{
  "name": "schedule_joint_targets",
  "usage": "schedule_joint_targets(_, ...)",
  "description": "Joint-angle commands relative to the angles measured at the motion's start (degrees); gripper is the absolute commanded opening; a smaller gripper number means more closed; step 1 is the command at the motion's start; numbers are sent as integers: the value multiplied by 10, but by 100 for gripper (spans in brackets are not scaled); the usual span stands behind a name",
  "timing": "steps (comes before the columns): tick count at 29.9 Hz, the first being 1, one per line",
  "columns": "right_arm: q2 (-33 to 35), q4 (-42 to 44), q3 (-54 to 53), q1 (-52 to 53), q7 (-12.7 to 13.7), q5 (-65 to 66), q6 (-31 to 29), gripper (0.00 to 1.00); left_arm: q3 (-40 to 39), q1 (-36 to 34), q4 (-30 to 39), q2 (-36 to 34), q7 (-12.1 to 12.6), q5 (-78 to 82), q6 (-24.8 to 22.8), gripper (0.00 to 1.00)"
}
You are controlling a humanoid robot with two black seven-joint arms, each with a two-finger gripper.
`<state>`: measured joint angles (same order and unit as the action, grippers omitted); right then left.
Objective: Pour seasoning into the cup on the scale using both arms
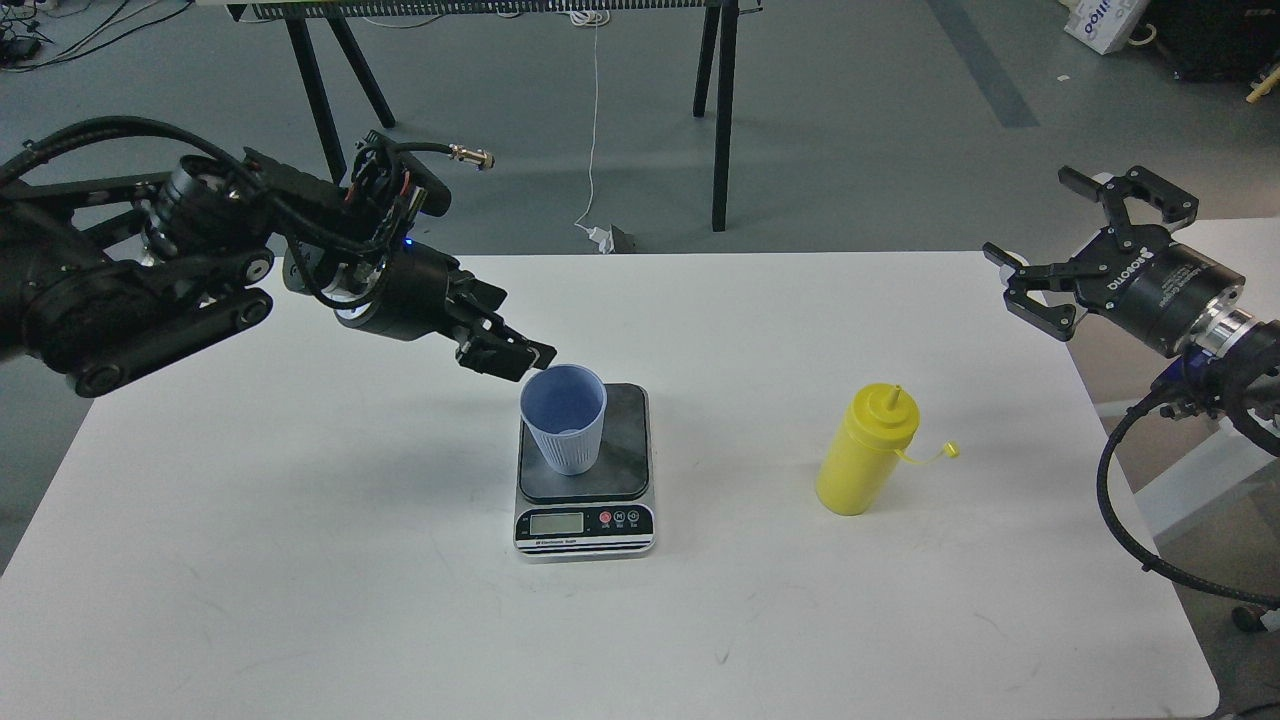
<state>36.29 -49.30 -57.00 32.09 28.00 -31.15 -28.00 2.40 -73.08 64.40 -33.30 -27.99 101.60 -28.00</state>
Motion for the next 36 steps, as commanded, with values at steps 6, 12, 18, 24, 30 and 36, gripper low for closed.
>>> schedule_joint_targets(6, -3, 0, 0, 4, 0, 17, 0, 95, -6, 5, -19, 12, 0, -10, 0, 98)
schedule_joint_targets(12, -13, 0, -1, 9, 0, 87, 0, 96, -78, 14, -58, 9, 0, -153, 0, 98)
schedule_joint_targets(18, -29, 14, -1, 20, 0, 87, 0, 97, -85, 24, -195, 12, 0, -437, 0, 99)
schedule_joint_targets(24, -50, 32, -1, 21, 0, 88, 0, 97, -86, 66, -258, 12, 0, -705, 0, 99)
schedule_joint_targets(30, -50, 42, 0, 23, 0, 88, 0, 97, -133, 133, -349, 23, 0, -859, 0, 99)
schedule_joint_targets(36, -50, 46, -2, 24, 0, 88, 0, 97, -173, 145, -391, 46, 0, -868, 0, 99)
